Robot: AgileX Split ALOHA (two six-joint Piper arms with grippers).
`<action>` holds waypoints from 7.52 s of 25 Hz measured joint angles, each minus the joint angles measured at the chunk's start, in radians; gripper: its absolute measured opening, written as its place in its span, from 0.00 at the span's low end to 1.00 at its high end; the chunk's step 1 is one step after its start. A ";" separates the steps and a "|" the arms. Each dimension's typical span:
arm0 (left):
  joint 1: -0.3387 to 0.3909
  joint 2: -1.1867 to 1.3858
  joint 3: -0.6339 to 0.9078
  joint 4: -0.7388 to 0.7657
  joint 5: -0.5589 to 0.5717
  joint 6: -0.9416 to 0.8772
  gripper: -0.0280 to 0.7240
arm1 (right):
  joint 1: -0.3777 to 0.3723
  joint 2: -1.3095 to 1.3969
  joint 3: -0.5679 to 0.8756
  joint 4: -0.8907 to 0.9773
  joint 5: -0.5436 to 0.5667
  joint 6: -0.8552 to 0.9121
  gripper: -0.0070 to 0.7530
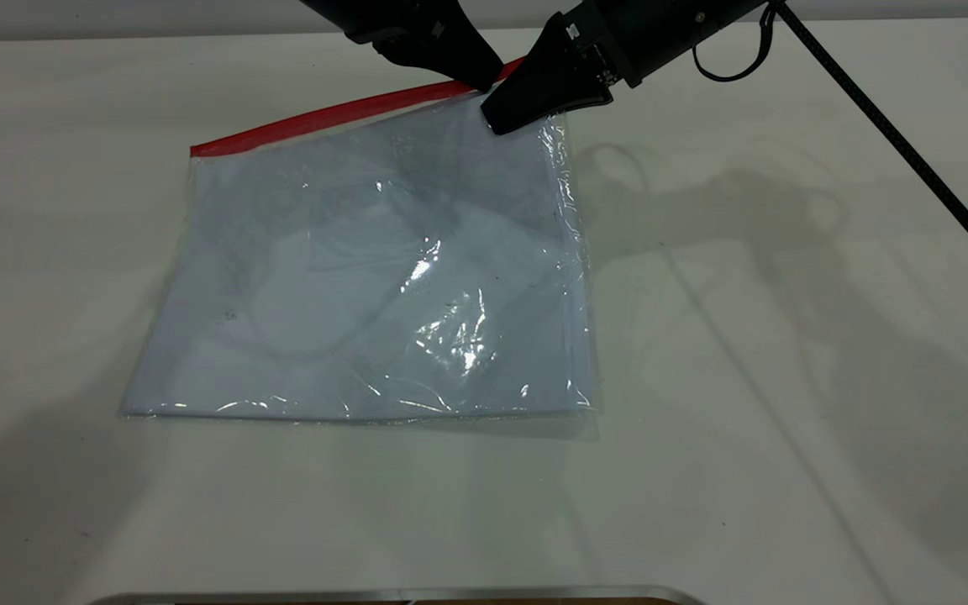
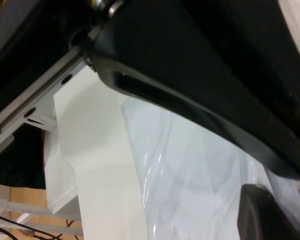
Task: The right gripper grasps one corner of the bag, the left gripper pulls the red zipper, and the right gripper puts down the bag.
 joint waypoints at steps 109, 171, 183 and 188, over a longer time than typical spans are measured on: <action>0.415 -0.217 -0.008 0.104 0.379 -0.211 0.72 | -0.119 -0.068 -0.012 -0.306 -0.285 0.175 0.55; 0.418 -1.685 1.077 0.947 0.436 -1.242 0.72 | -0.119 -1.864 1.268 -1.271 0.012 1.499 0.54; 0.418 -2.072 1.091 0.963 0.461 -1.241 0.72 | -0.119 -1.869 1.268 -1.271 0.011 1.497 0.51; 0.418 -2.203 1.091 0.963 0.470 -1.241 0.72 | -0.120 -1.939 1.269 -1.267 0.011 1.496 0.51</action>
